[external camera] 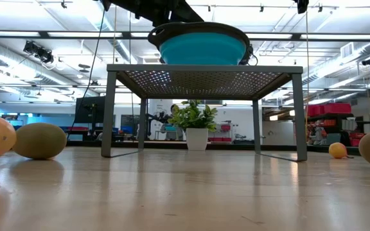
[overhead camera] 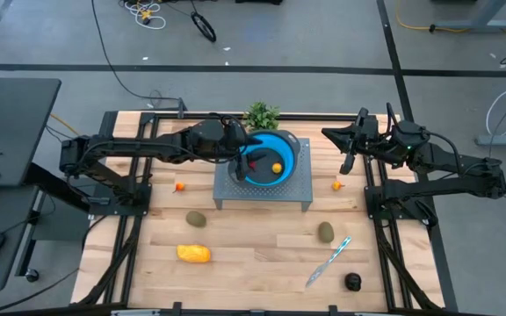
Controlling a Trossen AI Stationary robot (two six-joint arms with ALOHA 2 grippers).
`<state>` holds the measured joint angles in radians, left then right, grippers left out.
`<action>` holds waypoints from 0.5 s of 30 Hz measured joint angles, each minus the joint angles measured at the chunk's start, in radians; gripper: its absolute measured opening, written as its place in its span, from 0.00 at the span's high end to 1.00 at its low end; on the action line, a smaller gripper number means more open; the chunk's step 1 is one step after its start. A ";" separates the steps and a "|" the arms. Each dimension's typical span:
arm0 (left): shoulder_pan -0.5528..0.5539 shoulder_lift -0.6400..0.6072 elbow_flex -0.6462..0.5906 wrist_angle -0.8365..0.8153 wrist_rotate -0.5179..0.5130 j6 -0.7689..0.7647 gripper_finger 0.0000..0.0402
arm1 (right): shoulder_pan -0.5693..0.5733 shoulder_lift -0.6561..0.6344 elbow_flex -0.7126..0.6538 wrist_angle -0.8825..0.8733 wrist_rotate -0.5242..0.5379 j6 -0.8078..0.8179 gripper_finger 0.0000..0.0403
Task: Pick & Place Fruit
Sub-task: Put the right orange pear into the strainer bowl on the shelf
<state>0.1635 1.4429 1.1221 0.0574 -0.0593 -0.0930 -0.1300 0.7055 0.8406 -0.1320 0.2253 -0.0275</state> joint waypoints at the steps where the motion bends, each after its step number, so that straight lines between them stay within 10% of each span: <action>1: 0.000 0.000 0.000 0.000 0.000 0.000 0.51 | 0.000 0.000 0.000 0.000 0.000 0.000 1.00; 15: 0.000 -0.001 0.000 0.001 0.030 0.027 0.81 | 0.000 0.000 0.000 0.000 0.000 0.000 1.00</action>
<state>0.1635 1.4422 1.1221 0.0582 -0.0293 -0.0664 -0.1302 0.7055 0.8406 -0.1320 0.2253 -0.0277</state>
